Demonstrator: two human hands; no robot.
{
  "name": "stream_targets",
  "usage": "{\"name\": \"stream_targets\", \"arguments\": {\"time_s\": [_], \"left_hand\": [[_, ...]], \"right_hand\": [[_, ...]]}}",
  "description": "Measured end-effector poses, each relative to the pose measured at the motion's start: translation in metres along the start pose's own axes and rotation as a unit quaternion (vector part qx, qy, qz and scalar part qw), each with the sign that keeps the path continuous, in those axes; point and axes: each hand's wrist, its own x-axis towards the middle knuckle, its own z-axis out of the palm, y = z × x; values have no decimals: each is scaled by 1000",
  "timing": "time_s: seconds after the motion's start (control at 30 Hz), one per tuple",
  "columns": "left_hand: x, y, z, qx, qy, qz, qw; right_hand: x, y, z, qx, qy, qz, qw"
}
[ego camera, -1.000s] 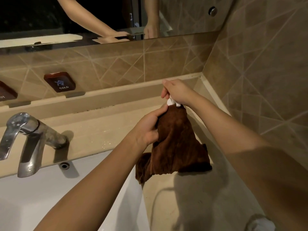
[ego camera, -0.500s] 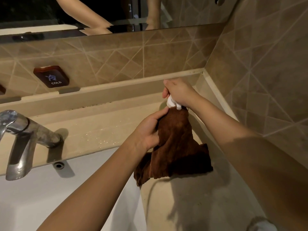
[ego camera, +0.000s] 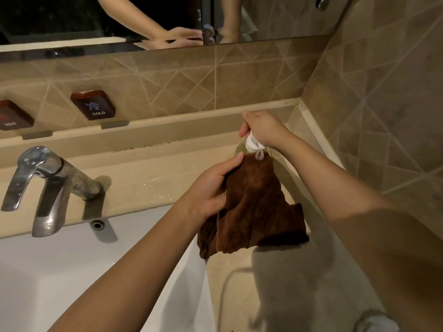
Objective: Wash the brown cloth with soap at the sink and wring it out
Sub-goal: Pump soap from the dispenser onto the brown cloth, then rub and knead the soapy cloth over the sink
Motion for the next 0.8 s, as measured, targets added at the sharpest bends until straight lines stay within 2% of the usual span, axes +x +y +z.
{"name": "stream_targets", "arguments": {"time_s": [0.13,0.17,0.27,0.3,0.33,0.4,0.47,0.53,0.67,0.73,0.8], "left_hand": [[-17,3,8,71,-9,17,997],[-22,3,11,89,-7,24,996],[-38,3,18,134,14,63,989],[-44,4,21,147,19,77,986],[-51,5,23,159,22,91,983],[-65,9,27,177,23,115,977],[-80,13,31,187,20,140,972],[-95,18,36,213,17,166,963],[-126,29,45,259,37,196,945],[-143,36,47,286,56,207,934],[-161,43,46,330,80,219,915]], "right_hand": [[-8,-12,-11,69,-41,44,996],[-12,-15,-16,88,-23,36,995],[-46,-22,-34,88,166,-81,979],[-66,-22,-38,115,206,-121,964],[-86,-20,-40,149,208,-151,955],[-122,-12,-36,190,112,-190,957],[-144,-8,-27,173,-32,-173,969],[-152,-7,-23,152,-111,-152,970],[-161,-32,-24,207,-139,-239,938],[-162,-43,-25,258,-150,-254,920],[-162,-55,-23,257,-156,-260,918]]}}
